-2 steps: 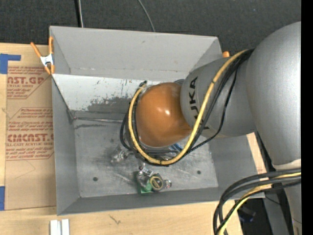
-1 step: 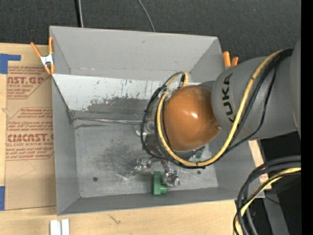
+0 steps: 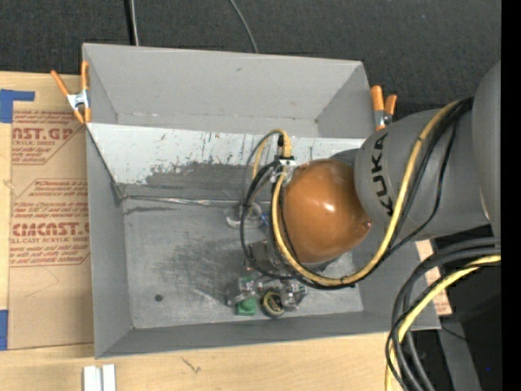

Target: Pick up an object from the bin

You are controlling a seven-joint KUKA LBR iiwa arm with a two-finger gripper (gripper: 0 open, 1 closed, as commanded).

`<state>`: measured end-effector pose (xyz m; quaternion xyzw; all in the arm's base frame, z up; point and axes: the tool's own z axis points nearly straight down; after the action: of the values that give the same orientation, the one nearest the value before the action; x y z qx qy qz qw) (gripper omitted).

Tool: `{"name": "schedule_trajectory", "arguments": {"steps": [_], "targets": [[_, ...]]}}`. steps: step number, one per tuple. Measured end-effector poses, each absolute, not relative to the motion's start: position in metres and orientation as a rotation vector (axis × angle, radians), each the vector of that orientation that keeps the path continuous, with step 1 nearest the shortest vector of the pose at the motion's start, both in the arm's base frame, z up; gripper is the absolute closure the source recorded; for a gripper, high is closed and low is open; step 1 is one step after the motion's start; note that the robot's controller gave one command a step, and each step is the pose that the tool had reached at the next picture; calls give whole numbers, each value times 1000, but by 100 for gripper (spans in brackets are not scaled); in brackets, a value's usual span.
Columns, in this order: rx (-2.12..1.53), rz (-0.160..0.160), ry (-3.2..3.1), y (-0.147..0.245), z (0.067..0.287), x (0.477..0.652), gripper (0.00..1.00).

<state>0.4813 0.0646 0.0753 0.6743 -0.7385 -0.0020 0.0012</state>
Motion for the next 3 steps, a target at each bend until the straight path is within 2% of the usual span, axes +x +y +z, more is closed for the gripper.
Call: {"name": "schedule_trajectory", "arguments": {"steps": [1, 2, 3], "targets": [[2382, 12, -2017, 104, 75, 481, 0], [2402, 19, -2030, 107, 78, 485, 100], [2398, 1, -2033, 108, 80, 486, 100]]}}
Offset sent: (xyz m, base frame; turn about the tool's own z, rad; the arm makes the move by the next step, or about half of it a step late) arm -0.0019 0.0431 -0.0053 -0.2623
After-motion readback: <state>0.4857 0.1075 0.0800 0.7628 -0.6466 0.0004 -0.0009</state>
